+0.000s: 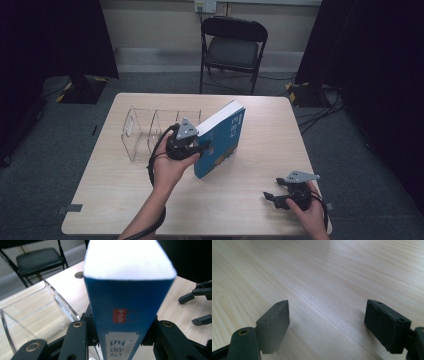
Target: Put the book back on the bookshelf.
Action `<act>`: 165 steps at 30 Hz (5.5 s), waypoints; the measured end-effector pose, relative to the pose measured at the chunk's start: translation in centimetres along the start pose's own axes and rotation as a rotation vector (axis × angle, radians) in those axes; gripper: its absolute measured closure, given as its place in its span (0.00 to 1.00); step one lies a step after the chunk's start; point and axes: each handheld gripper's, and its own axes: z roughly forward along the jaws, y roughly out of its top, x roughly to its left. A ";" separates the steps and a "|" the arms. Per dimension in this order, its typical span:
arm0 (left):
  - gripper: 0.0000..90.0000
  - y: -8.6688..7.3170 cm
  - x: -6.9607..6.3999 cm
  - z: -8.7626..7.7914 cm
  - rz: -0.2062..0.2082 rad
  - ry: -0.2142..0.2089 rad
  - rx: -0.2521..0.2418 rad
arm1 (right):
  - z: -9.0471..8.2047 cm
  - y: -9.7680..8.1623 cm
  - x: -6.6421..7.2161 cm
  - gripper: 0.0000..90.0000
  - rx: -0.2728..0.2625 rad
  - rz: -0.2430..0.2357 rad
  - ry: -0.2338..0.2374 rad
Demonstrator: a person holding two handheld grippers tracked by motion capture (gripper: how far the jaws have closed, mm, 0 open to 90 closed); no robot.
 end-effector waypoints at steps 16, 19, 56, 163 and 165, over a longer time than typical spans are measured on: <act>0.67 2.3 -0.2 0.1 -0.040 0.025 0.187 | 0.0 0.0 0.0 0.22 0.000 0.004 0.002; 0.66 2.6 -0.2 0.1 -0.031 0.033 0.204 | 0.0 0.0 0.0 0.22 -0.003 0.004 0.005; 0.65 5.6 0.3 1.2 -0.047 0.010 0.359 | 0.0 0.0 -0.2 0.22 -0.007 0.017 0.008; 0.68 4.7 -1.3 -3.0 -0.041 -0.042 0.477 | 0.2 0.1 -0.2 0.22 -0.012 0.030 0.014; 0.67 4.2 -1.0 -3.0 -0.029 -0.039 0.456 | 0.3 0.2 -0.2 0.22 -0.009 0.028 0.011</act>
